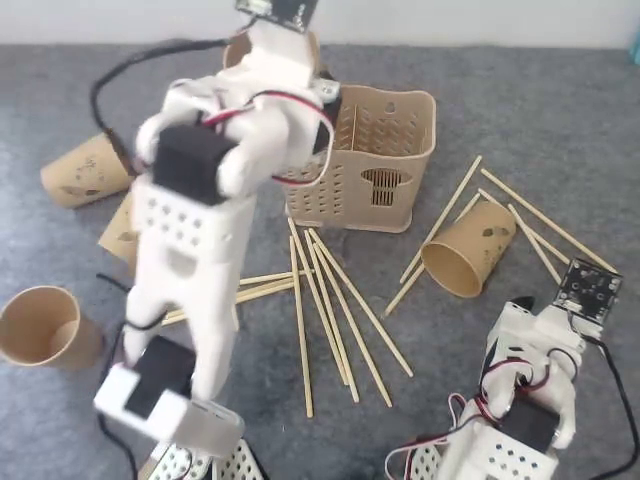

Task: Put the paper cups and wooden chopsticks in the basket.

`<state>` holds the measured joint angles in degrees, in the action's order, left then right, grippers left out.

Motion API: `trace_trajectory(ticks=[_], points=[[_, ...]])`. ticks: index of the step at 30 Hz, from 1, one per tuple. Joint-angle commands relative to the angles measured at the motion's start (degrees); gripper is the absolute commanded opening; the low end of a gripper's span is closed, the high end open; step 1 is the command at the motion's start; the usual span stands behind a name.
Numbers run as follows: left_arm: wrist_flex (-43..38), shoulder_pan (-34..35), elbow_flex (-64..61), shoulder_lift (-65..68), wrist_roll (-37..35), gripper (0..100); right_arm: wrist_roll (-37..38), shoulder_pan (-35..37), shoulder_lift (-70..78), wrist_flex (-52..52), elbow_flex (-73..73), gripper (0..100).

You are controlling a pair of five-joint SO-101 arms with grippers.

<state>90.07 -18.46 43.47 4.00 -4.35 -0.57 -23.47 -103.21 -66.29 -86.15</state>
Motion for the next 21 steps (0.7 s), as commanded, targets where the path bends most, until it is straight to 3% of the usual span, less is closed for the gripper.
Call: trace_trajectory(ticks=[1, 10, 18, 21], points=[[-1.6, -0.5, 0.4, 2.3, 2.9, 1, 0.9, 0.1, -0.7, 1.0, 0.4, 11.1], [-1.4, -0.5, 0.0, 7.6, 3.4, 1, 1.0, 0.1, -0.7, 1.1, 0.4, 11.2], [0.7, -1.6, 0.1, 10.7, 8.5, 1, 1.0, 0.1, -0.7, 1.1, 0.4, 11.2], [1.0, -1.3, 0.5, 10.5, 8.0, 9, 1.0, 0.1, -0.7, 1.1, 0.4, 11.2]])
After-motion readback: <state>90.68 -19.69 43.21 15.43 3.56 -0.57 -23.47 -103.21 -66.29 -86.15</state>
